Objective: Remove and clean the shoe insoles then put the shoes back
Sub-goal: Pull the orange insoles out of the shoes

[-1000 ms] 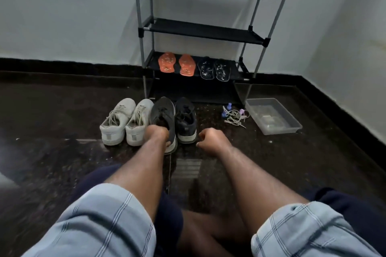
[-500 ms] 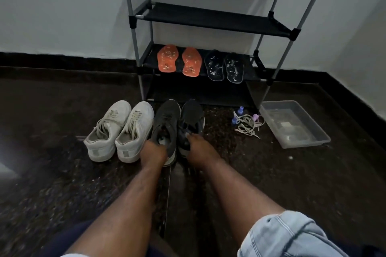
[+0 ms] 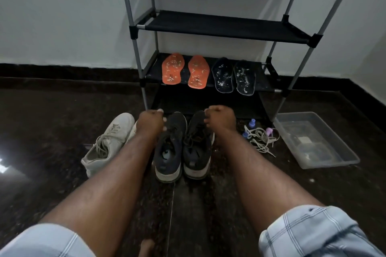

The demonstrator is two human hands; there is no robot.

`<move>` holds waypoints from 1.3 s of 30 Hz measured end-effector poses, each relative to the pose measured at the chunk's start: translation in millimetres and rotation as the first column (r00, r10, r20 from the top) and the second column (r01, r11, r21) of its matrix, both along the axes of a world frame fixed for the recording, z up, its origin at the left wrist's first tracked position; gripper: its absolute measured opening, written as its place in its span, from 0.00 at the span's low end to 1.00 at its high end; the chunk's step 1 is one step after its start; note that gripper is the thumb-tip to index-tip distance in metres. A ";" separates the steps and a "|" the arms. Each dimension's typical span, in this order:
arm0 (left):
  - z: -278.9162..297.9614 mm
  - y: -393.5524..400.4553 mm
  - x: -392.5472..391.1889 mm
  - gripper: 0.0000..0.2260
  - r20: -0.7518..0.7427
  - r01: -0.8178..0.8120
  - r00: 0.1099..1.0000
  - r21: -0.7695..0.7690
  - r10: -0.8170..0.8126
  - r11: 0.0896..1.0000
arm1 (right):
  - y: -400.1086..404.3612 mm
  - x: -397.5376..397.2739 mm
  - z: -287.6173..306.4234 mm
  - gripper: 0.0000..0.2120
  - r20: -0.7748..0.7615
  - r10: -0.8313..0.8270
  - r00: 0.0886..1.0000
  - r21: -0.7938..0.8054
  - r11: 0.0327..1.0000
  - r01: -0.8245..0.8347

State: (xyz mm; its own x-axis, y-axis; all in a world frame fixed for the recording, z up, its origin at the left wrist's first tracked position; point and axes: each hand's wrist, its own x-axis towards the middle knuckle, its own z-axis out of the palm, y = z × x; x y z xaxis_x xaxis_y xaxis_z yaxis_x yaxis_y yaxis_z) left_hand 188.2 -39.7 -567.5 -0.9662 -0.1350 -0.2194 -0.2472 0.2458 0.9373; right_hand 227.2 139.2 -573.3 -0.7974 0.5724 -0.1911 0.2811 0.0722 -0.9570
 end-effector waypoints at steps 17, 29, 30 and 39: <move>15.0 57.4 -128.2 0.09 0.186 -0.238 0.968 0.465 0.168 0.853 | 5.7 -111.5 7.6 0.03 -0.118 -0.235 0.965 -0.501 0.853 0.146; -3.7 32.0 52.1 0.07 0.248 -0.252 0.959 0.538 0.134 0.804 | -17.5 41.1 -19.6 0.09 -0.003 -0.161 0.987 -0.523 0.841 0.136; -7.7 30.3 73.5 0.08 0.264 -0.257 0.956 0.543 0.128 0.800 | -19.5 60.4 -24.3 0.09 0.028 -0.151 0.988 -0.515 0.845 0.144; -55.0 18.7 207.1 0.09 0.336 -0.261 0.936 0.461 0.105 0.848 | -31.3 196.4 -48.3 0.12 0.146 -0.129 0.981 -0.448 0.876 0.181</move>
